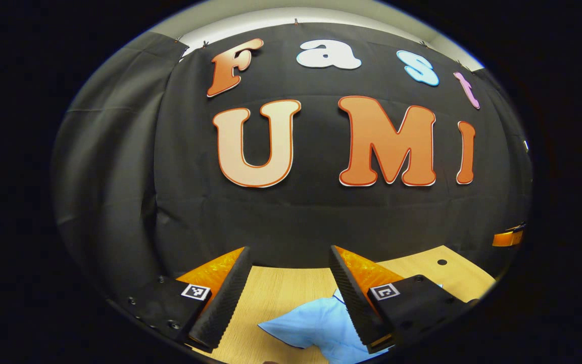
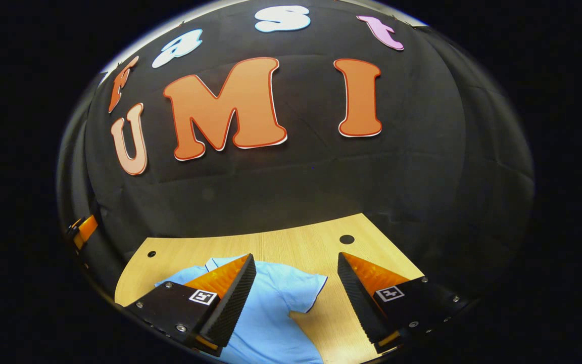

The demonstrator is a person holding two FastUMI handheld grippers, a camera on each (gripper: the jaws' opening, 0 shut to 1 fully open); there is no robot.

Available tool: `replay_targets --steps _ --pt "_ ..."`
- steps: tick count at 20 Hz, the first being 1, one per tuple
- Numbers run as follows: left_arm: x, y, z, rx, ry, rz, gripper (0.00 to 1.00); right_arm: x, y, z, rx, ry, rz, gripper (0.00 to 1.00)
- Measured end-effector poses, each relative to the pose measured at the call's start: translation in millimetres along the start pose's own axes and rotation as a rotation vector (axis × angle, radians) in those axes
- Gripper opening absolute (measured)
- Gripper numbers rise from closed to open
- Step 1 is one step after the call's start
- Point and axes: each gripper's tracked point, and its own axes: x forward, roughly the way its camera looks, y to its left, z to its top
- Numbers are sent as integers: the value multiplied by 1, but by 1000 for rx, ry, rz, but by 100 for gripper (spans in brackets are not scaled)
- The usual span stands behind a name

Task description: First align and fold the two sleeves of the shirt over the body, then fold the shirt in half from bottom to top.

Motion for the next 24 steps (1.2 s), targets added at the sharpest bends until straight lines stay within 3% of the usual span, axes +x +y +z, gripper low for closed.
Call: replay_targets --steps 5,9,12,21,24 --pt "2 15 -8 -19 9 18 99 24 -16 -8 -13 107 -78 98" --pt "7 26 -11 -27 15 32 99 58 -21 -26 81 253 -103 98" --pt "10 35 -15 -15 25 40 99 87 -26 -55 121 398 -138 98" --pt "25 75 -39 -1 85 121 99 164 -59 -143 64 661 -277 99" --pt "28 80 -50 4 118 134 99 178 -59 -168 94 747 -288 99"
